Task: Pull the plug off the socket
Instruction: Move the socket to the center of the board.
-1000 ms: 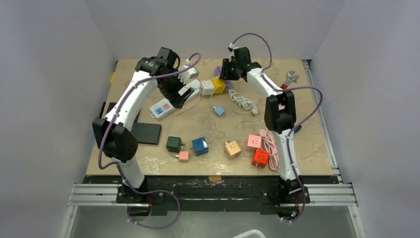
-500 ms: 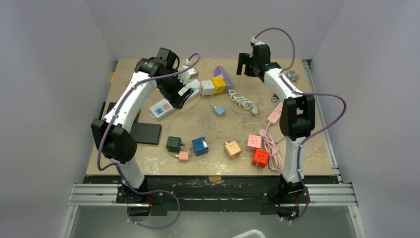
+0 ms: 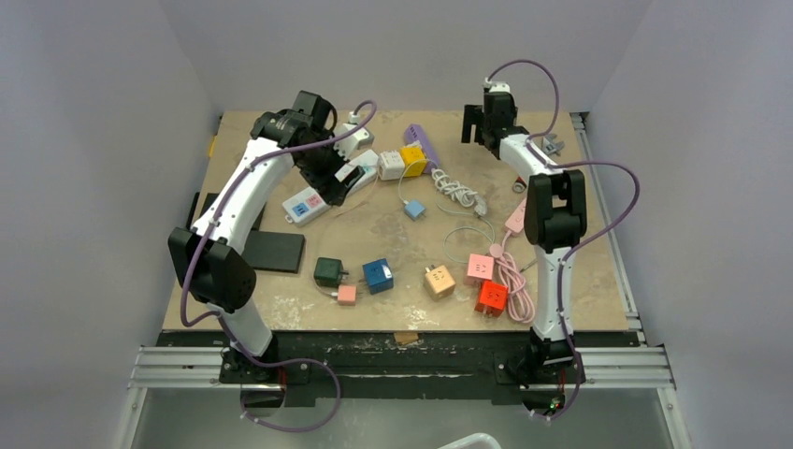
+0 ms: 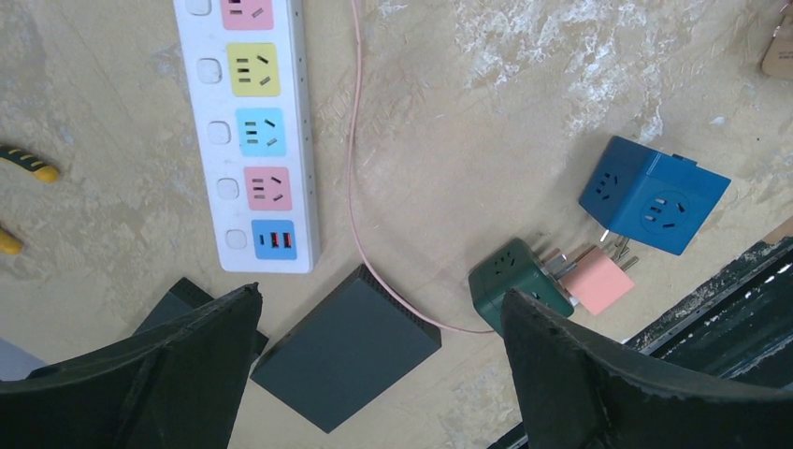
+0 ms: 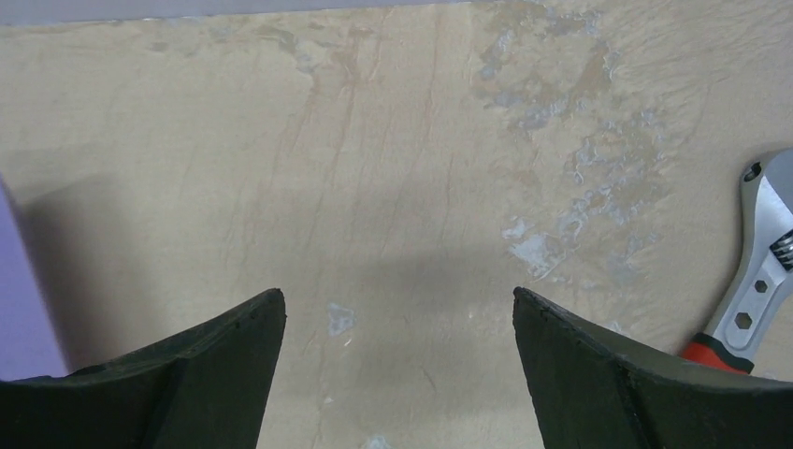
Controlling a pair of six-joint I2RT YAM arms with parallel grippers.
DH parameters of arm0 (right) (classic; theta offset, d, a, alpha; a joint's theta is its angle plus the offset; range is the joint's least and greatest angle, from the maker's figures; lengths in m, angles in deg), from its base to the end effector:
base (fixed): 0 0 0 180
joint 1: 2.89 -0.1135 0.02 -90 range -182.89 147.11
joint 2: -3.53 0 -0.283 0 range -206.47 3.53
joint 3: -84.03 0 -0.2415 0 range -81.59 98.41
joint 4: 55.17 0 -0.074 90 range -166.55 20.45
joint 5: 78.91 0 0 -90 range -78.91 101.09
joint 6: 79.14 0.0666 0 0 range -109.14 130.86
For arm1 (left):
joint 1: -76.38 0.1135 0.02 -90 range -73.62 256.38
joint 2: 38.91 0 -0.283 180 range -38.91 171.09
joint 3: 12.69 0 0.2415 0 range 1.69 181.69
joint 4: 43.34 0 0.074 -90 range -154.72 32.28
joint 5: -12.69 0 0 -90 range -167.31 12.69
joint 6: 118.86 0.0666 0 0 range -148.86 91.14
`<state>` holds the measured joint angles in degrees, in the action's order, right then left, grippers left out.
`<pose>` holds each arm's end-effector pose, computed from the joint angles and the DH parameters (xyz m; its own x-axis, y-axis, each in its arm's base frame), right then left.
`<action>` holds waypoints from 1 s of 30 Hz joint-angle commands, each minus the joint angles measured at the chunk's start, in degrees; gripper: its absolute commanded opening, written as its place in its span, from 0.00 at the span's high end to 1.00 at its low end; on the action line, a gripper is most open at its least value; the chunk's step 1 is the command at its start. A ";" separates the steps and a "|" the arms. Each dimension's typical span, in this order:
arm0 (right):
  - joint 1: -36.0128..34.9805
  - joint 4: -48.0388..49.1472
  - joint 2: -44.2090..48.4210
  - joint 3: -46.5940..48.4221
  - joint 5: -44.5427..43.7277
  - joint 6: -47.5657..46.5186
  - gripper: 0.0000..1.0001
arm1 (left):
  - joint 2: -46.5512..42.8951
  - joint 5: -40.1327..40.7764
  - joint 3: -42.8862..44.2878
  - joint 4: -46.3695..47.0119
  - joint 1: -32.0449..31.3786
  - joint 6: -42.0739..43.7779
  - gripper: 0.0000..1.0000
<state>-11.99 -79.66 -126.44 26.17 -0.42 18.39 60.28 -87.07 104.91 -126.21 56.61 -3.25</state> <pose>0.5538 0.0752 0.2230 -0.5219 0.0465 -0.8518 0.0806 0.9967 0.0050 0.3298 -0.1305 0.3431 -0.5919 0.6654 -0.4549 0.7296 0.6821 0.0484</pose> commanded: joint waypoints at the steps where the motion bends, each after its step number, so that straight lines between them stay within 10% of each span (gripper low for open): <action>1: 0.28 7.40 0.74 0.87 -3.44 -2.54 0.12 | -2.54 -0.18 -0.10 0.86 0.69 -0.59 0.05; 8: 1.39 1.18 -2.04 8.60 -0.19 -3.07 0.26 | -4.54 0.11 -3.50 2.40 1.04 -0.46 0.05; 20: 1.46 5.76 4.76 -4.90 17.32 9.24 0.42 | -4.16 -0.56 -3.31 2.79 1.16 -1.21 0.06; 30: -2.20 7.56 3.50 -4.64 20.23 12.77 0.30 | -5.28 -0.64 -5.43 3.45 1.17 -1.12 0.06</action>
<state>-12.36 -75.31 -124.54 21.45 18.25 28.79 57.42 -87.00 100.08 -124.22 57.29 -3.80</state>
